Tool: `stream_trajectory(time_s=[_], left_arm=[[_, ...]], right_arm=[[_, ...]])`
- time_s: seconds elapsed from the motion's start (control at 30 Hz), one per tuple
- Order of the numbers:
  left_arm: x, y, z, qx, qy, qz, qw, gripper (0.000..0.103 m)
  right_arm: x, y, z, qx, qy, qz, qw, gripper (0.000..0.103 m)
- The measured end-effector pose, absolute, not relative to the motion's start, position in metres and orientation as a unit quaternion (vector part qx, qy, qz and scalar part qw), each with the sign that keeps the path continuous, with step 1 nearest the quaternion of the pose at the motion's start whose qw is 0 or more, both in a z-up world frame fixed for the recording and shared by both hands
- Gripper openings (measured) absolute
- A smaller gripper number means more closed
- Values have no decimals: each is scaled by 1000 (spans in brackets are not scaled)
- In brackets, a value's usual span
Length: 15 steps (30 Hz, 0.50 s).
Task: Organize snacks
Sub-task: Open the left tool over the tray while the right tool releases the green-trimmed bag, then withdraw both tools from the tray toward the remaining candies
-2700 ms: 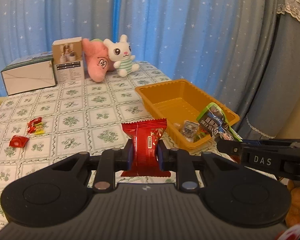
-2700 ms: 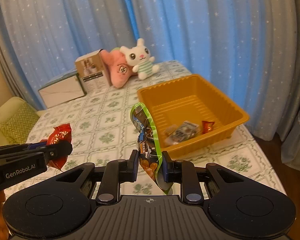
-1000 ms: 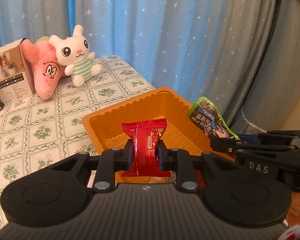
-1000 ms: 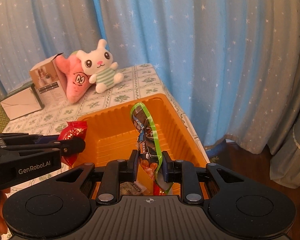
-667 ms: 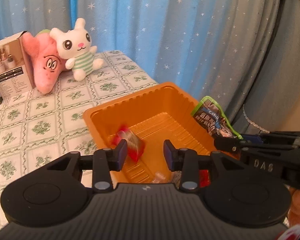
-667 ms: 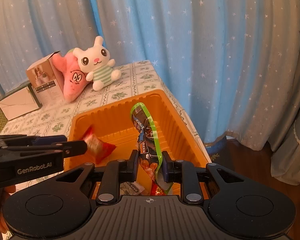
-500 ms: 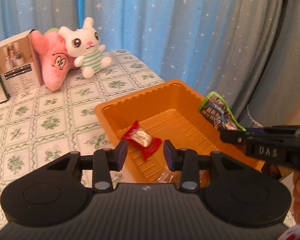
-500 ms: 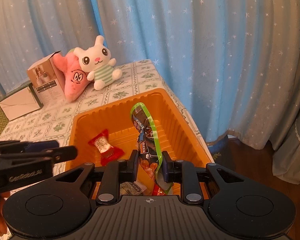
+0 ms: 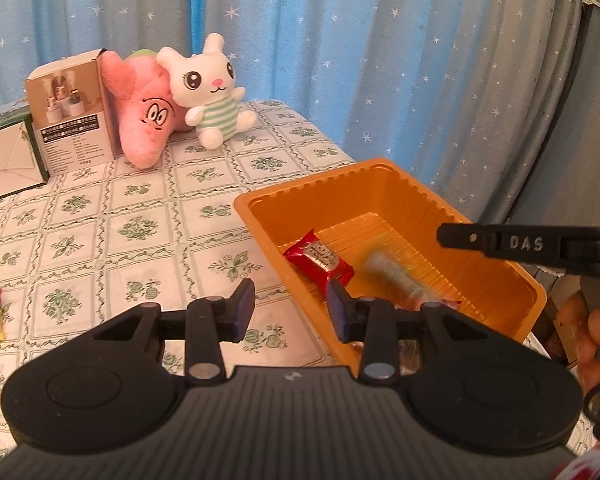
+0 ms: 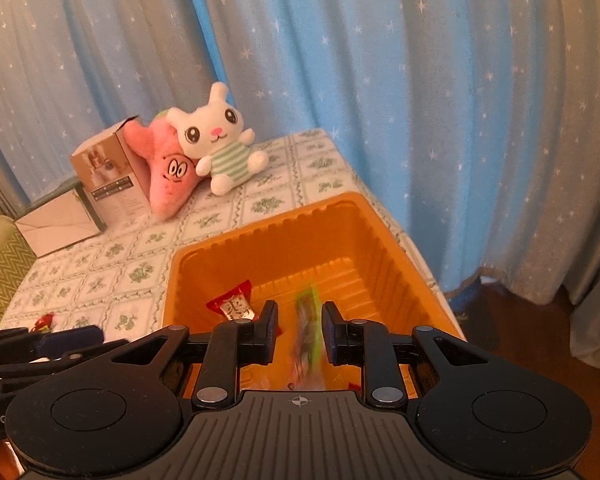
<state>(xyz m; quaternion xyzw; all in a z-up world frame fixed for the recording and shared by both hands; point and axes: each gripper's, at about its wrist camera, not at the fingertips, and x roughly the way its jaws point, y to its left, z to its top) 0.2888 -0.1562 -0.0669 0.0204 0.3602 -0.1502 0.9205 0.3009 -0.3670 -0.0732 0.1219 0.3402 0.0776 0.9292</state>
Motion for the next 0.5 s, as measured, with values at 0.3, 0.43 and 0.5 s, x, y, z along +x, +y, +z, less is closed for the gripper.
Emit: stream_trajectory(time_s=[0.3, 0.43, 0.5], left_arm=[[257, -137, -55, 6, 358, -143, 923, 35], [235, -127, -43, -2, 354, -135, 925, 35], [224, -122, -37, -3, 352, -134, 926, 35]], right_arm=[[262, -373, -59, 136, 337, 55, 930, 25], [235, -367, -49, 138, 338, 55, 929, 25], [222, -362, -43, 140, 338, 53, 929, 25]])
